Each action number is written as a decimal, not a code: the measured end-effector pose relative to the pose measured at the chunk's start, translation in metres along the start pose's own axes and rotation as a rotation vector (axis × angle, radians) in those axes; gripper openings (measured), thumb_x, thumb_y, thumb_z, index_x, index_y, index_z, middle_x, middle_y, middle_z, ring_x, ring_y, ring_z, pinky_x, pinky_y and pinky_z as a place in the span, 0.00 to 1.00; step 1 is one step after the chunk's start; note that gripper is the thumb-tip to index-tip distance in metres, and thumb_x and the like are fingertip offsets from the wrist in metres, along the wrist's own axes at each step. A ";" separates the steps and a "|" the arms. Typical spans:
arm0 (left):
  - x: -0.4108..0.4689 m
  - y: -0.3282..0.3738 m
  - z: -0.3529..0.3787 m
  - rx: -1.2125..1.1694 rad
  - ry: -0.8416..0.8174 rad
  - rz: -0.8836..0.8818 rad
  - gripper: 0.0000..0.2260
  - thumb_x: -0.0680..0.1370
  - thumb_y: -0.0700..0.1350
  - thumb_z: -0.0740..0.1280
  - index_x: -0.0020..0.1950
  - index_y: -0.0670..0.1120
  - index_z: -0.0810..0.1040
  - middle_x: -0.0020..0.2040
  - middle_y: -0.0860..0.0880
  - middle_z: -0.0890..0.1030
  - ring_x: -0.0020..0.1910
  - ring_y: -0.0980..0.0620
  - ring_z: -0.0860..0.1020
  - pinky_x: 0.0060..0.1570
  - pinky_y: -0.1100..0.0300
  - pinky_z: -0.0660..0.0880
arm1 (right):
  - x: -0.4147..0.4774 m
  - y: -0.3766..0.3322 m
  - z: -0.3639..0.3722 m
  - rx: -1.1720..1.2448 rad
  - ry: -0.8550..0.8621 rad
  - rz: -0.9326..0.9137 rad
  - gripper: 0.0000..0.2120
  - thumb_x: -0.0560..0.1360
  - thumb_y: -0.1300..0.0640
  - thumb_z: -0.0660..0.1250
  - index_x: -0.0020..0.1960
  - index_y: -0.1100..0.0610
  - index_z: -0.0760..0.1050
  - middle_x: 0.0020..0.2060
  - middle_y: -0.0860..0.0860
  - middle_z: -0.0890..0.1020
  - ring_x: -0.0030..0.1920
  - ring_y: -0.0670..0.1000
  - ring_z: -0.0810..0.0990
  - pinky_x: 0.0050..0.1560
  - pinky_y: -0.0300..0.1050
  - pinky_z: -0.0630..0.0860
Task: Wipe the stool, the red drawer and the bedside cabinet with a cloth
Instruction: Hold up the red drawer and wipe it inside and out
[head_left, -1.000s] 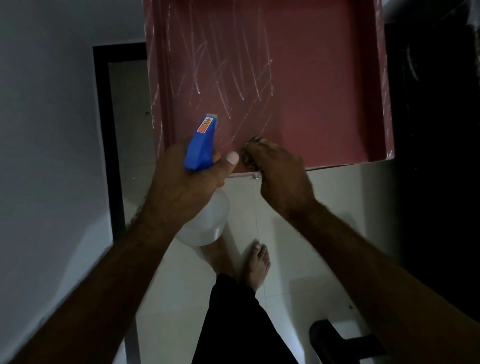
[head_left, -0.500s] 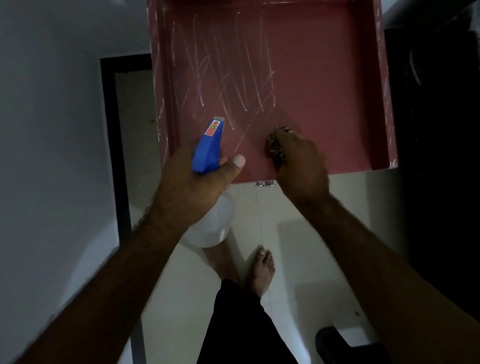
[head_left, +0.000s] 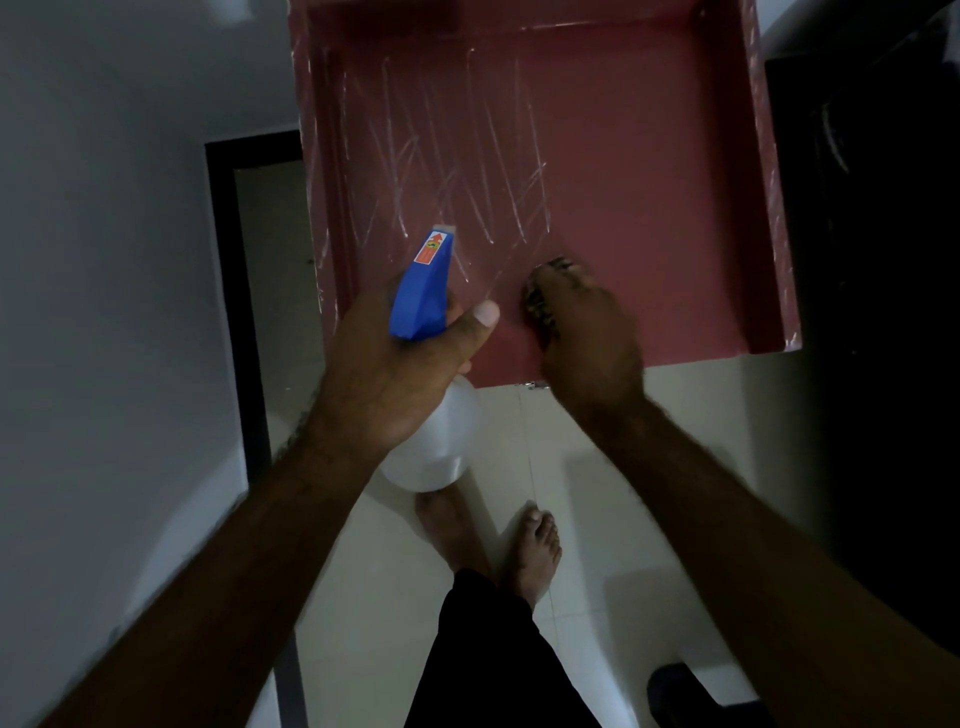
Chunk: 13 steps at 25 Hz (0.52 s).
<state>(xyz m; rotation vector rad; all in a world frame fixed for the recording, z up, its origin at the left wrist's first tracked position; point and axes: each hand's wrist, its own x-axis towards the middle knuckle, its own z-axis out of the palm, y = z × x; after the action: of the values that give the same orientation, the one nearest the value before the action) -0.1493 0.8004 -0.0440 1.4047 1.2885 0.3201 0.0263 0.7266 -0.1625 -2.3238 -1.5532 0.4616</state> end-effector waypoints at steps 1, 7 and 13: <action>0.003 0.001 -0.001 0.002 -0.001 0.001 0.18 0.76 0.51 0.73 0.48 0.36 0.73 0.45 0.33 0.80 0.42 0.44 0.85 0.46 0.52 0.84 | -0.002 -0.005 0.002 -0.016 -0.037 -0.084 0.18 0.73 0.67 0.66 0.59 0.52 0.75 0.57 0.50 0.80 0.54 0.54 0.79 0.48 0.55 0.80; 0.012 0.012 -0.010 -0.026 0.003 0.010 0.22 0.74 0.54 0.73 0.49 0.36 0.74 0.46 0.33 0.81 0.42 0.44 0.85 0.44 0.57 0.84 | 0.007 0.007 -0.005 0.032 0.048 0.029 0.26 0.71 0.70 0.70 0.67 0.56 0.78 0.62 0.56 0.82 0.60 0.59 0.81 0.57 0.58 0.81; 0.014 0.019 -0.021 0.019 0.019 0.020 0.21 0.76 0.53 0.73 0.50 0.34 0.74 0.46 0.33 0.82 0.42 0.45 0.85 0.48 0.52 0.84 | 0.011 0.019 -0.009 0.008 0.003 0.022 0.27 0.72 0.69 0.68 0.70 0.55 0.75 0.67 0.57 0.80 0.65 0.61 0.78 0.64 0.61 0.77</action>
<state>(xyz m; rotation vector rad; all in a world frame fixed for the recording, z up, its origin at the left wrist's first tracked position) -0.1515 0.8279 -0.0285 1.4346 1.2965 0.3367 0.0504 0.7292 -0.1633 -2.3371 -1.5229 0.4692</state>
